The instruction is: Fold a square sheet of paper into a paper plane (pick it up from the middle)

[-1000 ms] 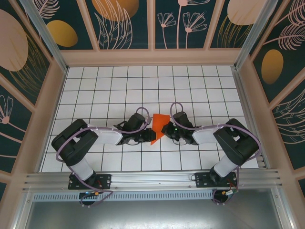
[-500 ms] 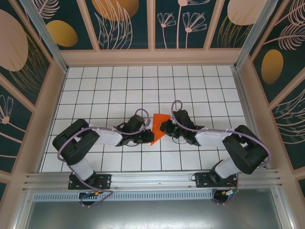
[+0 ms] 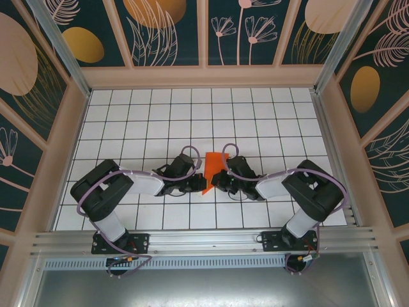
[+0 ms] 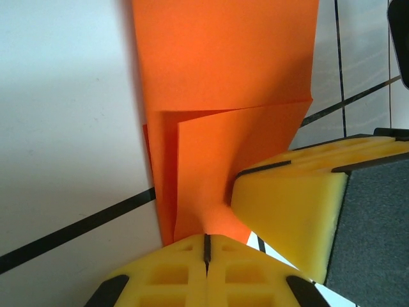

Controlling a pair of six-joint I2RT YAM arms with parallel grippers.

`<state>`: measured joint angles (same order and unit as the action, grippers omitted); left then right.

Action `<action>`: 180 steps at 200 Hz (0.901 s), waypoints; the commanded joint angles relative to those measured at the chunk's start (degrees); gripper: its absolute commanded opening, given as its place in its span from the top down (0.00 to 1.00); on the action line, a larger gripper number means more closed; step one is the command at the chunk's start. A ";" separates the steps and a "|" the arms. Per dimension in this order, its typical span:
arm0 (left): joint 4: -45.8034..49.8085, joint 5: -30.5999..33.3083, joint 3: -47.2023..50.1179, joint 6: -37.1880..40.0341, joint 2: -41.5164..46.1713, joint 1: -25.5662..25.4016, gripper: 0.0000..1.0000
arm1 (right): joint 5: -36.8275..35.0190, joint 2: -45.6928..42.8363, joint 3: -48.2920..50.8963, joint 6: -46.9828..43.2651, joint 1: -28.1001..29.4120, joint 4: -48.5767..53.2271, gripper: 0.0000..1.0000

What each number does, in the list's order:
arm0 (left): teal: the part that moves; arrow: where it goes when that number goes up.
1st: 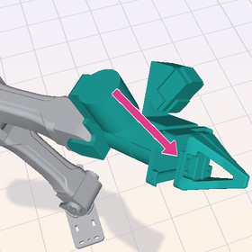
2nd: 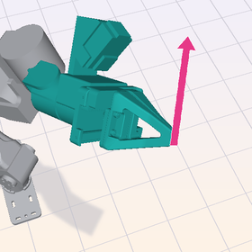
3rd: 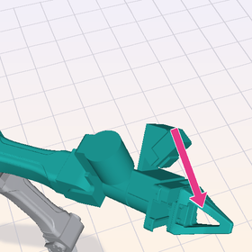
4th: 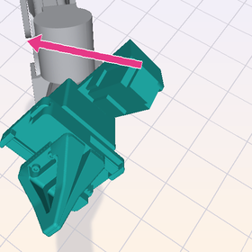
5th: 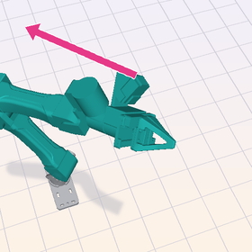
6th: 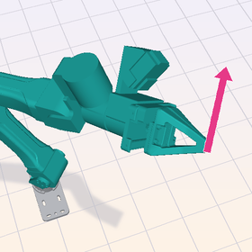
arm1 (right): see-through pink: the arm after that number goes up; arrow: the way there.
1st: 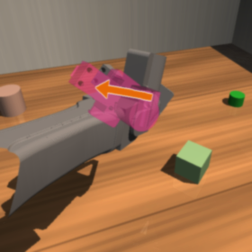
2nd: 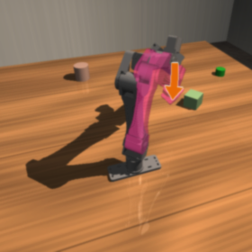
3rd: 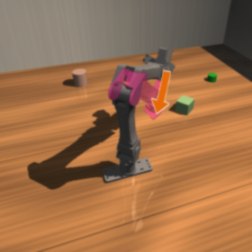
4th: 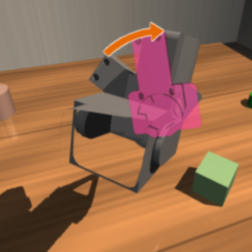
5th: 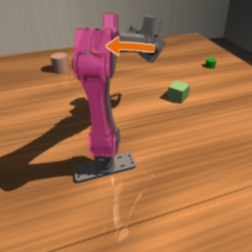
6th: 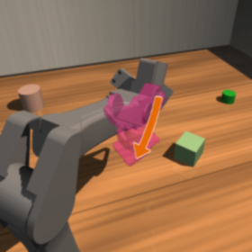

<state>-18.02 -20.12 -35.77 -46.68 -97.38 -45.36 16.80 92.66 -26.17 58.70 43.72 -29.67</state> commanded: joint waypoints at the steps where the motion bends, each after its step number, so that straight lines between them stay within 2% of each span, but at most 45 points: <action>1: 7.95 5.77 2.48 1.93 -2.88 0.01 0.96 | -1.68 1.97 1.22 -0.25 -1.09 -0.46 0.93; 79: 8.93 7.64 3.56 3.00 -3.69 0.05 0.99 | -4.05 -2.08 1.30 -4.57 -10.82 6.07 0.91; 105: 8.86 7.64 3.78 3.15 -3.58 0.06 0.99 | -3.79 -3.09 2.81 -5.97 -12.06 5.64 0.91; 113: 8.89 7.64 3.76 3.23 -3.47 0.06 0.99 | -3.75 -3.55 3.23 -6.26 -14.11 5.46 0.91; 151: 8.96 7.29 3.52 3.47 -3.43 0.03 0.99 | -1.17 -7.44 3.86 -6.72 -14.81 3.48 0.90; 180: 8.90 7.20 3.34 3.45 -3.42 0.01 0.99 | -0.97 -12.33 2.76 -6.90 -12.75 4.06 0.88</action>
<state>-18.94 -19.44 -35.14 -45.06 -97.23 -45.54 16.12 84.88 -22.76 53.45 29.52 -25.87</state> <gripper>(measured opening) 0.055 0.111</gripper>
